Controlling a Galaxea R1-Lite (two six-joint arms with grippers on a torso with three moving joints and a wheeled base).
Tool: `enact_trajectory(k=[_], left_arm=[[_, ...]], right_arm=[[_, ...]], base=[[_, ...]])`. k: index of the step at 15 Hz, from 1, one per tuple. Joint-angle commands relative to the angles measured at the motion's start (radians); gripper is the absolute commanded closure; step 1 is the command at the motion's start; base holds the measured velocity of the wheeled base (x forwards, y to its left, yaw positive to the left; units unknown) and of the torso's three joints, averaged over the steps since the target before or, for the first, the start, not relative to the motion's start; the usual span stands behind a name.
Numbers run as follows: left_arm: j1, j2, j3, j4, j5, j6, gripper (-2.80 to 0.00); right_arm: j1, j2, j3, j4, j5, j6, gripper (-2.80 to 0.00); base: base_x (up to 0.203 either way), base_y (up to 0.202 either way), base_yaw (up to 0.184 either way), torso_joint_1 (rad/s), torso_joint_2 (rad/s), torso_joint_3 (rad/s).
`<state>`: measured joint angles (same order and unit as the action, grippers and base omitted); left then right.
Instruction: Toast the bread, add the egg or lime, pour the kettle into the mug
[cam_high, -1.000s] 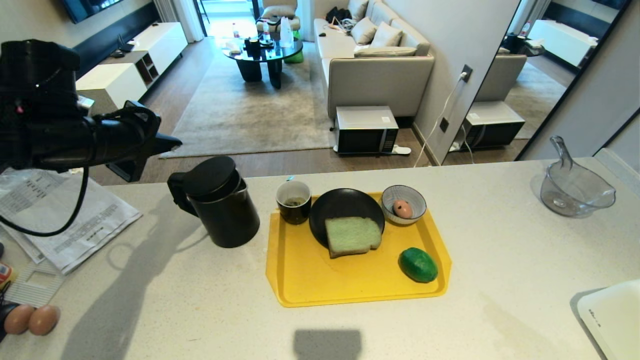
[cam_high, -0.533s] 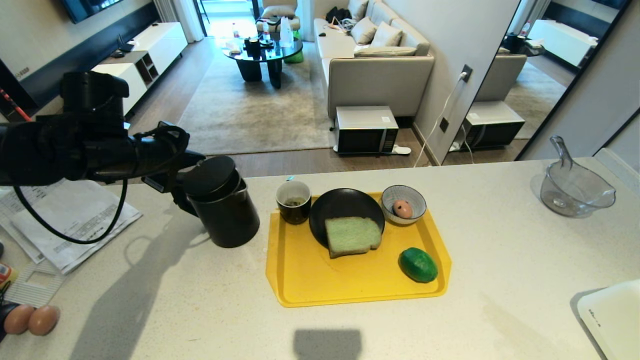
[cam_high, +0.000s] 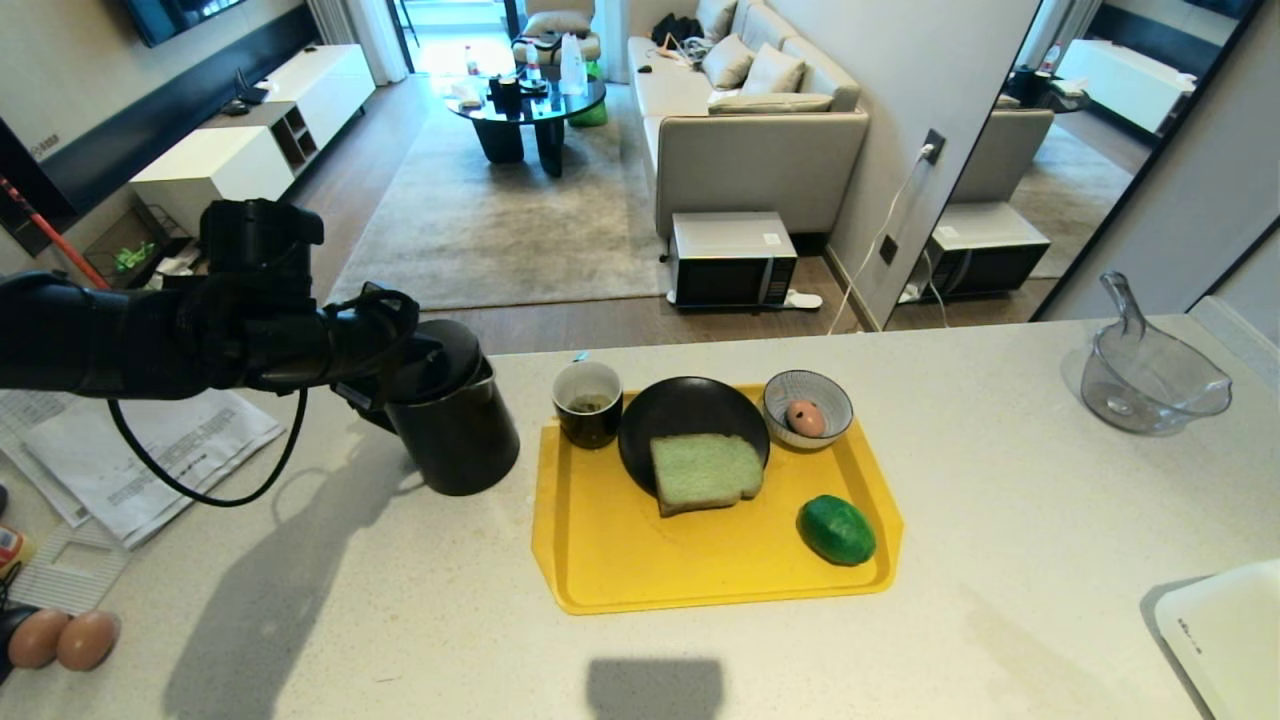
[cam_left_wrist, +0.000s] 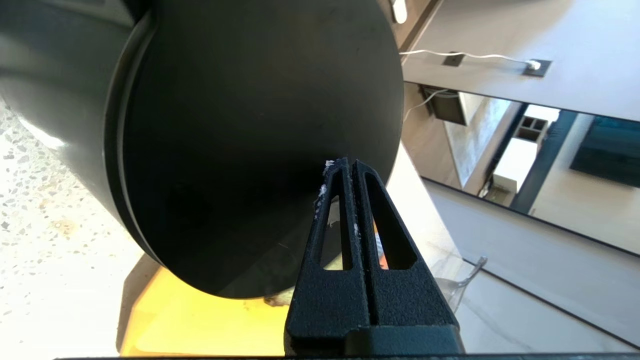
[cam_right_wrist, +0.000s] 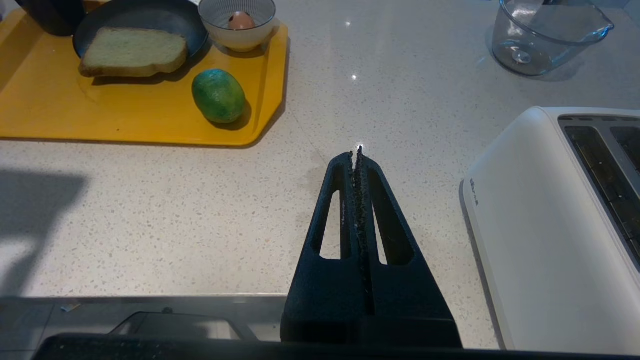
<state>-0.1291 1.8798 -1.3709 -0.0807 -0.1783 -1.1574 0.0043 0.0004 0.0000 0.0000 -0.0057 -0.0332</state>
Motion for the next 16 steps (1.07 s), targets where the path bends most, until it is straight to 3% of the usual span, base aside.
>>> enact_trajectory(k=[1, 10, 16], left_arm=[[-0.012, 0.031, 0.012, -0.001, -0.001, -0.007, 0.00], [-0.032, -0.003, 0.026, -0.040, 0.004, -0.014, 0.00], [-0.031, -0.150, 0.011, 0.025, 0.011, 0.062, 0.00]], right_arm=[[0.000, 0.000, 0.000, 0.000, 0.000, -0.001, 0.00], [0.000, 0.000, 0.000, 0.000, 0.000, -0.001, 0.00], [0.000, 0.000, 0.000, 0.000, 0.000, -0.001, 0.00]], base=[[0.000, 0.000, 0.000, 0.000, 0.00, 0.000], [0.000, 0.000, 0.000, 0.000, 0.00, 0.000], [0.000, 0.000, 0.000, 0.000, 0.00, 0.000]])
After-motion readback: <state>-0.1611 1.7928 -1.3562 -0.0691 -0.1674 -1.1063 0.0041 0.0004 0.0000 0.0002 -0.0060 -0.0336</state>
